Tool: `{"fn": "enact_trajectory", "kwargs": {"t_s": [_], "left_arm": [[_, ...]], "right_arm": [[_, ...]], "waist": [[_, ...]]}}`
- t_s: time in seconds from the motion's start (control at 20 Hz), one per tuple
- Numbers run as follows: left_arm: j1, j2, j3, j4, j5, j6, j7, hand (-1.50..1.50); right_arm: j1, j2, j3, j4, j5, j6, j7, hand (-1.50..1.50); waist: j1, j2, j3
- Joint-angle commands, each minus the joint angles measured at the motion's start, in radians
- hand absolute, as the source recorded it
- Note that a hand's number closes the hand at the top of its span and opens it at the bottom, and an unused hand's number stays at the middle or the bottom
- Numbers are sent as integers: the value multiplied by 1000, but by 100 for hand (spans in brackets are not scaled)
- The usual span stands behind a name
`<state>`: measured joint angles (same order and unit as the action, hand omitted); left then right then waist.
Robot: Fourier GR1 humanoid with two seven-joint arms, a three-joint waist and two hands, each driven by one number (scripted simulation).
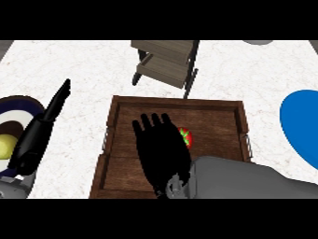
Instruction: Pick the tomato from the tray and place it in the tiered basket
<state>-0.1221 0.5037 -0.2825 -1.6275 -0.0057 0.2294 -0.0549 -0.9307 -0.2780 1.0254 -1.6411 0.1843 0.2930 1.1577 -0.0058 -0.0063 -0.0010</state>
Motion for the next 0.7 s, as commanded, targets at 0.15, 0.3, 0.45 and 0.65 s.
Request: {"fn": "enact_trajectory", "kwargs": {"t_s": [0.15,0.3,0.45,0.65], "left_arm": [[-11,-28,6,38,-29,4,-13,0],[-4,-20,14,0,-18,-14,15,0],[15,-18,37,13,-14,-23,-13,0],[-25,-36,38,12,-28,-30,27,0]], "right_arm": [[44,-22,29,29,-6,111,149,-150],[69,-81,14,1,12,108,134,-150],[79,-60,4,-39,74,73,172,-150],[49,-78,-74,-19,127,96,111,-150]], "waist": [[-3,3,0],[-2,1,1],[-2,0,0],[-1,3,1]]}}
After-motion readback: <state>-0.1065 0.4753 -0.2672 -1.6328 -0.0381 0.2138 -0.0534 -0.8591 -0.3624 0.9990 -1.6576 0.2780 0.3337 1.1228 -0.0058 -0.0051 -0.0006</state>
